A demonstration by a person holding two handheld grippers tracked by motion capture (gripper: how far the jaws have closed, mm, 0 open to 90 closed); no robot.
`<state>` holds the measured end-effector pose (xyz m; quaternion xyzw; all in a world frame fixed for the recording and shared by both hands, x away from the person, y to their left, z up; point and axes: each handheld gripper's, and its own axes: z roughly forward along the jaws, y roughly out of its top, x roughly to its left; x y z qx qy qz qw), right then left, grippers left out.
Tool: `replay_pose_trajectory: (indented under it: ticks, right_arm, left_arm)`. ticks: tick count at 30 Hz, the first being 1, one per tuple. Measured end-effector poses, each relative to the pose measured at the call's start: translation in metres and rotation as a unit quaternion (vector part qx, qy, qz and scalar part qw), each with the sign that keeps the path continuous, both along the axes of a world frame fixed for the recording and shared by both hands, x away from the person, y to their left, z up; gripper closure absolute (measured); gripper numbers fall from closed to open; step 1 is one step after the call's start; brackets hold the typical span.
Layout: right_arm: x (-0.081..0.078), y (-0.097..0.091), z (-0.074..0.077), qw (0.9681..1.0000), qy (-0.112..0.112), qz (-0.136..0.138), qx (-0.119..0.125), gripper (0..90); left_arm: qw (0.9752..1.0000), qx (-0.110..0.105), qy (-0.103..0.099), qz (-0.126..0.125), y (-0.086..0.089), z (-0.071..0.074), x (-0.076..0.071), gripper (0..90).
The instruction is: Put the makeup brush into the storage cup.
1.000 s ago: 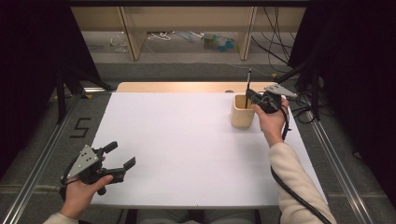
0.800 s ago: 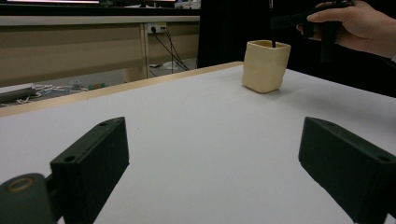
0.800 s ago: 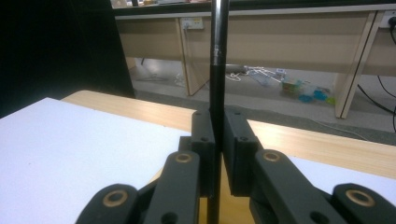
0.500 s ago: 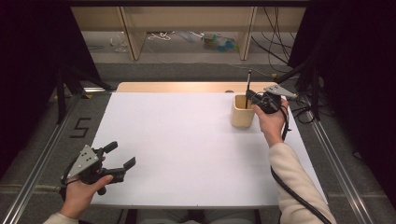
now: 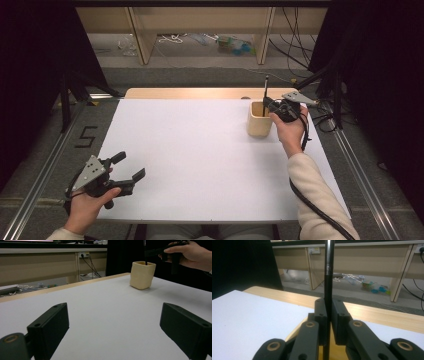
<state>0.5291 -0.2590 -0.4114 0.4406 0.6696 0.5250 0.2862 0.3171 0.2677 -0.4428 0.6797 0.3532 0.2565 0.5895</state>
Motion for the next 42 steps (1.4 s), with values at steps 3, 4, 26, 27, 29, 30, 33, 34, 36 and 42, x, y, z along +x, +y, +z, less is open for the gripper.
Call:
replay_pose_trajectory:
  ticks: [3,4,26,27,29,30,33,34,36,42]
  right_arm:
    - [0.0,-0.0001,-0.0001,1.0,0.001,-0.001,0.0,84.3]
    - [0.0,-0.0002,-0.0002,1.0,0.001,-0.001,0.0,84.2]
    - [0.0012,0.0005,-0.0038,1.0,0.004,-0.002,-0.006,84.2]
    - [0.0012,0.0004,-0.0039,1.0,0.004,-0.001,-0.007,84.2]
    - [0.0012,0.0007,-0.0041,1.0,0.005,-0.003,-0.008,84.2]
    - [0.0013,0.0007,-0.0042,0.9999,0.005,-0.003,-0.009,84.2]
    - [0.0012,0.0009,-0.0044,0.9999,0.005,-0.003,-0.01,84.2]
    - [0.0007,0.0013,-0.0041,0.9999,0.011,-0.003,-0.007,84.2]
    - [0.0008,0.0013,-0.0047,0.9999,0.011,-0.002,-0.008,84.2]
    - [0.001,0.0019,-0.006,0.9998,0.015,0.0,-0.01,84.2]
  left_arm:
    - [1.0,0.0,0.0,0.0,0.0,0.0,0.0,8.2]
    - [1.0,0.001,0.0,0.0,0.0001,0.0,0.0,8.2]
    - [1.0,0.001,-0.001,-0.001,0.0003,0.0001,0.0,8.2]
    - [1.0,0.001,-0.001,-0.001,0.0003,0.0001,0.0,8.2]
    - [1.0,0.001,-0.001,-0.001,0.0004,0.0001,0.0,8.2]
    - [1.0,0.0,-0.001,-0.001,0.0004,0.0001,0.0,8.2]
    - [1.0,0.001,-0.001,-0.001,0.0003,0.0001,-0.0001,8.2]
    - [1.0,0.0,-0.001,-0.001,0.0003,0.0001,-0.0001,8.2]
    - [1.0,0.001,-0.001,-0.001,0.0003,0.0001,-0.0001,8.2]
    - [1.0,0.001,-0.001,-0.001,0.0004,0.0,0.0,8.2]
